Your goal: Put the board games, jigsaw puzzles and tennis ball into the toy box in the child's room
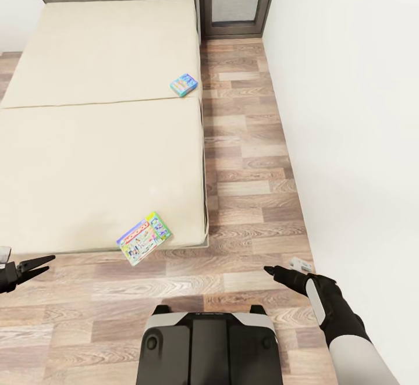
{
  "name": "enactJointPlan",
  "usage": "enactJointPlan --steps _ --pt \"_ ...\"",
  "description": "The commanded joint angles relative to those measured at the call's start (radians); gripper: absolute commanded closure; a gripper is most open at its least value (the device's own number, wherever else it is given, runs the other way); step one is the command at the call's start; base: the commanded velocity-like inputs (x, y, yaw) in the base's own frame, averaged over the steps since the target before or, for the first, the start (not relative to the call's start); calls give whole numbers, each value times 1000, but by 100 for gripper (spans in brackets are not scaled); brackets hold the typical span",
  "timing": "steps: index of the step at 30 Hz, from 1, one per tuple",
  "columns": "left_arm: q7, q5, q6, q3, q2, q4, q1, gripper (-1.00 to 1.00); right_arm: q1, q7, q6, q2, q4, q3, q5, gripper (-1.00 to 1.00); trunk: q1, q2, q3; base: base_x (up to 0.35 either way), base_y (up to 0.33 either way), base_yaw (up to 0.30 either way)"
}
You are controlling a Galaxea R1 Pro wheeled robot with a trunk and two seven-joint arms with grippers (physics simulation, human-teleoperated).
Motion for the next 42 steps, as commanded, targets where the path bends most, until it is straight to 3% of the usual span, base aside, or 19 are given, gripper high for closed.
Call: enactJointPlan --steps 1,42 --pt "-2 2 9 0 0 0 0 -100 0 1 6 0 -1 -2 -6 -100 1 -1 1 0 0 0" --pt "-3 3 9 0 -6 0 -1 -100 0 -2 5 6 0 2 -5 -100 1 -1 68 -57 0 0"
